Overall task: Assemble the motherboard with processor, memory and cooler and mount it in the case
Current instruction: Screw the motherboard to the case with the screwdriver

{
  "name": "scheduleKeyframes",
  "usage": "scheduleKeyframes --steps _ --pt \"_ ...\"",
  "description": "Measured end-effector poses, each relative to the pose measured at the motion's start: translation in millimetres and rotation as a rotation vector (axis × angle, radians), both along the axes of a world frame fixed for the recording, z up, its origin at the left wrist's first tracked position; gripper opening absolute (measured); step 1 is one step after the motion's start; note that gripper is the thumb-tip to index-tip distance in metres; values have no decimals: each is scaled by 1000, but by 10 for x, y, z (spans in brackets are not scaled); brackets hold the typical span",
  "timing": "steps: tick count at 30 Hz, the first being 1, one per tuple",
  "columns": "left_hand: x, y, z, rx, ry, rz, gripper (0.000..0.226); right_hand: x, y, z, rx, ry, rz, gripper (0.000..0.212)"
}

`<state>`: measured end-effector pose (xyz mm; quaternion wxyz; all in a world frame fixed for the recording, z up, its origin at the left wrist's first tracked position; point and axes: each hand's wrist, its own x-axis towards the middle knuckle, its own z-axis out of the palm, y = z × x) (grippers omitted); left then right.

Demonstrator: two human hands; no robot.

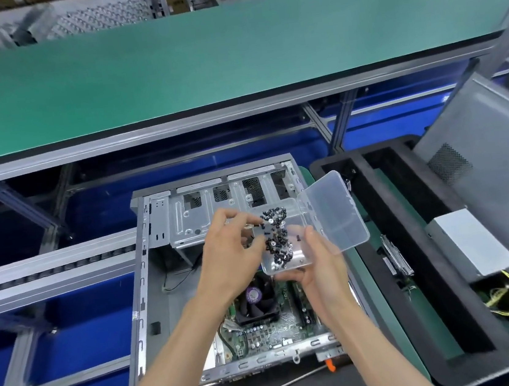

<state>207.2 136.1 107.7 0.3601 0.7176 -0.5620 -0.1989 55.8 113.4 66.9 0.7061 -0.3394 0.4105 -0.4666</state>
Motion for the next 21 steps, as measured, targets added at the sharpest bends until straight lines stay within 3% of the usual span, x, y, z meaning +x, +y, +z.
scheduleKeyframes --steps 6,10,21 --pt "-53 -236 11 50 -243 6 27 -59 -107 -52 3 6 18 33" --pt "-85 -329 14 91 -349 38 22 -73 -140 -83 20 -12 28 31" --pt "-58 -288 54 86 -226 56 21 -63 -160 -89 22 -69 31 33"
